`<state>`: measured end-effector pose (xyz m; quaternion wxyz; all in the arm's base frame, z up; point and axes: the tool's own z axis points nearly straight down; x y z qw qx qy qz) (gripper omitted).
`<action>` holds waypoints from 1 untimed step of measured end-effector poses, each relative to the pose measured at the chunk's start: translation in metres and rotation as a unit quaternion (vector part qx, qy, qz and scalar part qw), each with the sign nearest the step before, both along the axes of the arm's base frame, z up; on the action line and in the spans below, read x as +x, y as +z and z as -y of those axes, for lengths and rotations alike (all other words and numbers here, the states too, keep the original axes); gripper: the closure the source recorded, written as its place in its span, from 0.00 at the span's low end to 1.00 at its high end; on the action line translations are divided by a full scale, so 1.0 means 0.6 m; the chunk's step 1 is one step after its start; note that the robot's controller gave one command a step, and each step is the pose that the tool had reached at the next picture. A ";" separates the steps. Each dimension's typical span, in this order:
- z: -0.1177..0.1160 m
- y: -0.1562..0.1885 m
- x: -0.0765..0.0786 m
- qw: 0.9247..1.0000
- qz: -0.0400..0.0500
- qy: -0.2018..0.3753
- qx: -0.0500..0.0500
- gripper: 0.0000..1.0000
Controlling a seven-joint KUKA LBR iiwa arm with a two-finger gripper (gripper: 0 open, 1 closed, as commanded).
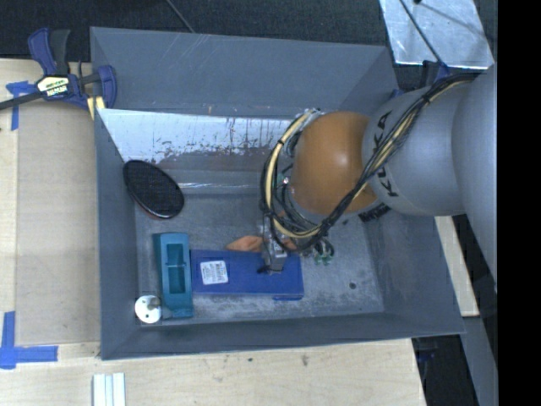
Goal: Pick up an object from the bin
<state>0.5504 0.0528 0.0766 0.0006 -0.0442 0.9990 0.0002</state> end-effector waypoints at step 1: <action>-0.040 0.194 -0.019 1.000 0.001 0.010 0.000 1.00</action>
Offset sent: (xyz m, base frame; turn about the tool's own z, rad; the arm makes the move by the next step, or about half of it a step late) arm 0.0000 0.0000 0.0000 0.0000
